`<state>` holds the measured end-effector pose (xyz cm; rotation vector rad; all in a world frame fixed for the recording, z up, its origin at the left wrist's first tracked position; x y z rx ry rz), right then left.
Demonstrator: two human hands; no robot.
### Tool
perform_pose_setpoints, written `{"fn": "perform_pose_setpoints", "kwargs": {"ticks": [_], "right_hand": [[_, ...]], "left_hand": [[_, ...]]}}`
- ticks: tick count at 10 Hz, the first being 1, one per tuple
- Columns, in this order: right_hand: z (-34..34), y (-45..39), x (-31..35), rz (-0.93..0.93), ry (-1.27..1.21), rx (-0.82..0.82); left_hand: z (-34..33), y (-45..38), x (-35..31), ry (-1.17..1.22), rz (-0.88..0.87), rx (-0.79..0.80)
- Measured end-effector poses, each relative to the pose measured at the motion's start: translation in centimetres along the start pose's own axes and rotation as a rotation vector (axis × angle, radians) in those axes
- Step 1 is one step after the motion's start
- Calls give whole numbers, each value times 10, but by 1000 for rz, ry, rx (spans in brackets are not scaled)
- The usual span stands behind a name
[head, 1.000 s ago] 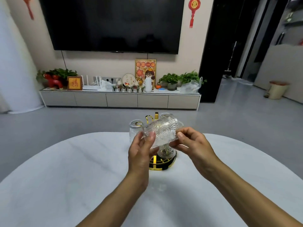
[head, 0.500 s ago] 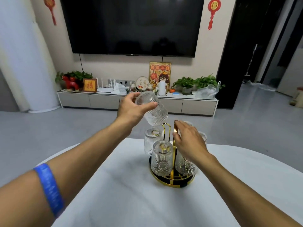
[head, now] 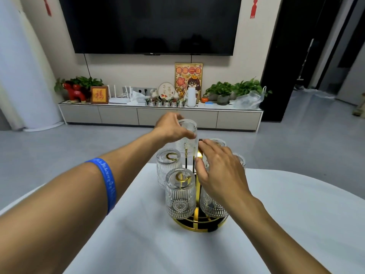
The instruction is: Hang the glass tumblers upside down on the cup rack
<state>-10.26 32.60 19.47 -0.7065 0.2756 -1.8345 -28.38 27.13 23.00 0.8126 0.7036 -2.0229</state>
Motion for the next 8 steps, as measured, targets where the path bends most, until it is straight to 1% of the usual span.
{"fn": "perform_pose_setpoints", "kwargs": {"ticks": [3,6,7,8], "right_hand": [[-2,1,3,9,12,-7],[-3,1,4,-22,6,-5],[-1,-2,7,-12,29,-6],[3,-6,7,-8,46,27]], "left_hand": [[-35,-5,24,-213,33,66],[-38,-4,32,-261,58,96],[-38,-3,29,-290,43,130],[-28,2,14,-244,28,124]]}}
Point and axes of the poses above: each hand's wrist, its own y-axis away from the middle knuckle, its own z-axis out of the back of the hand, x = y × z, the point moved 3 cm from there along -y, towards the middle knuckle, and after that the axes turned 2 degrees about -x, right-handed, at the moved point
